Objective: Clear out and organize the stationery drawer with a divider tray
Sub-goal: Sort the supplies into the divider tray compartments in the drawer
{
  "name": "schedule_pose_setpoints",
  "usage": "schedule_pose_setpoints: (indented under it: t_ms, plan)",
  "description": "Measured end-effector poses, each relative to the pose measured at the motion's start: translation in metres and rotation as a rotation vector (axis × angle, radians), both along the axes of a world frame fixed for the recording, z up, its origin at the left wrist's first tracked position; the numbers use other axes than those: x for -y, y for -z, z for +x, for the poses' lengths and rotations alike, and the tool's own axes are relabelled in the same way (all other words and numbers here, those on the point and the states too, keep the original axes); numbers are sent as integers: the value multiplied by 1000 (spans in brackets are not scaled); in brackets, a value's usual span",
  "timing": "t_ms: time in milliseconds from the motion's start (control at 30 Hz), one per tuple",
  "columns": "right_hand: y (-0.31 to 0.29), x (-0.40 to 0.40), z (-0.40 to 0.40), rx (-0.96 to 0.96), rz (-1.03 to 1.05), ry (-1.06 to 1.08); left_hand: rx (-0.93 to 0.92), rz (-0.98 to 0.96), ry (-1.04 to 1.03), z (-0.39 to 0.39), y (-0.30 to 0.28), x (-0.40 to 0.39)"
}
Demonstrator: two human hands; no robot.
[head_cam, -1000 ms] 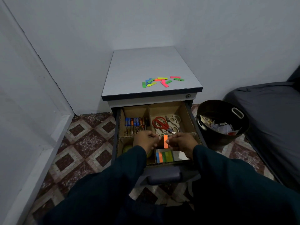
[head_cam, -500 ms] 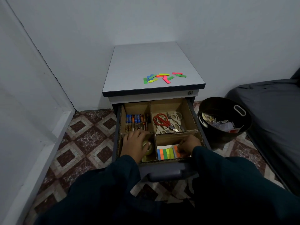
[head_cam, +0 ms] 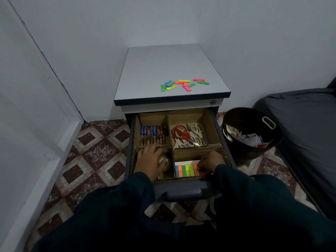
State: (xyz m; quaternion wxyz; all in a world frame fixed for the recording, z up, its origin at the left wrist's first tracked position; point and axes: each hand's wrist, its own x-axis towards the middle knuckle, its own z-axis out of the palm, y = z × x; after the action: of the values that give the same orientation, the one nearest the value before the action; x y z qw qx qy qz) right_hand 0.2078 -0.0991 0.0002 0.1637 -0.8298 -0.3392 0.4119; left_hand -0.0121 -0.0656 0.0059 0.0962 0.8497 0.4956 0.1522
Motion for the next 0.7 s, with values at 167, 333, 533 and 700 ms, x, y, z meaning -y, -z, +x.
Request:
schedule_pose_setpoints:
  t_ms: [167,333,533,700]
  plan:
    - [-2,1,1,-2,0,-4,14,-6,4,0,0,0]
    - [0,0,2,-20,3,-3,-5,-20,3,0,-1,0]
    - [-5,1,2,-81,9,13,4,-23,8,1,-2,2]
    - [-5,3,3,-71,31,-9,9,-32,4,1,-3,2]
